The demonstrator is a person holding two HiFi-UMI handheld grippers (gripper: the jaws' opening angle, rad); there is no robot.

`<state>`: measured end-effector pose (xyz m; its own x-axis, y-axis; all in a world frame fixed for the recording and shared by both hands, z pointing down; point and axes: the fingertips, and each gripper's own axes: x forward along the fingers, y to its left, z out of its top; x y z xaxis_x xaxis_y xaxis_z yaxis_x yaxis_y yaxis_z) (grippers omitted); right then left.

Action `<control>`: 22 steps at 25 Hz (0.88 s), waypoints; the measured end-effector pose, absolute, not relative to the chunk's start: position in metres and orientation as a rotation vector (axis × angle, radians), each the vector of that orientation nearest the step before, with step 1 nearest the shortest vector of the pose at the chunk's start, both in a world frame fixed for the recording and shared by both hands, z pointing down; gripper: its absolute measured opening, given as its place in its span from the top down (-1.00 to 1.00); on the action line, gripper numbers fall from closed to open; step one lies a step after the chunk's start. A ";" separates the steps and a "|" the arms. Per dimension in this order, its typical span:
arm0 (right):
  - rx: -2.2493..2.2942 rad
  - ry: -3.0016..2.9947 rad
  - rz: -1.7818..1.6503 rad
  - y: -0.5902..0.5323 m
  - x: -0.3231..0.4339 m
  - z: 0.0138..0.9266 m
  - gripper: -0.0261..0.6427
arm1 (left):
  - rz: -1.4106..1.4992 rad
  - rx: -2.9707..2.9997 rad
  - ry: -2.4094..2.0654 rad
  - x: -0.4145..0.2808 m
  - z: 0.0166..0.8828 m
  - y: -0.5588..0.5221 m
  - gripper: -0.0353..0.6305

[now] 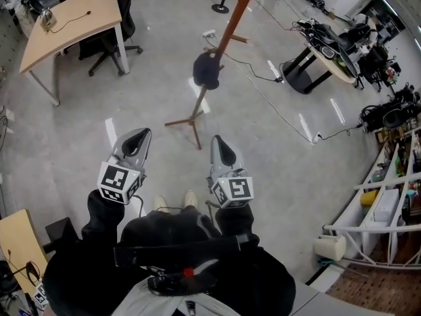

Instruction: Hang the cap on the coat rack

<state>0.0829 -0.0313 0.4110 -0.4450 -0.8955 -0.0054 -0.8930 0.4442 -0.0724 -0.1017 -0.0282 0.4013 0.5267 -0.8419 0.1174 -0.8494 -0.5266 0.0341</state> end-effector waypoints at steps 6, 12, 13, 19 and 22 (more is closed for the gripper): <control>-1.622 2.621 -0.130 -0.025 0.093 0.411 0.91 | 0.115 2.630 -1.496 -0.099 0.401 -0.029 0.88; -1.606 2.626 -0.134 -0.026 0.102 0.412 0.91 | 0.097 2.625 -1.507 -0.090 0.400 -0.033 0.88; -1.604 2.627 -0.131 -0.026 0.103 0.413 0.91 | 0.096 2.624 -1.510 -0.089 0.401 -0.034 0.88; -1.589 2.623 -0.101 -0.029 0.106 0.403 0.91 | 0.076 2.630 -1.530 -0.086 0.393 -0.037 0.88; -1.588 2.623 -0.092 -0.030 0.110 0.401 0.91 | 0.063 2.632 -1.535 -0.084 0.391 -0.037 0.88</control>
<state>0.1095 -0.0298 0.4011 -0.4621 -0.8862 -0.0323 -0.8818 0.4631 -0.0893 -0.0840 -0.0365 0.3906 0.4925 -0.8663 0.0832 -0.8702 -0.4890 0.0603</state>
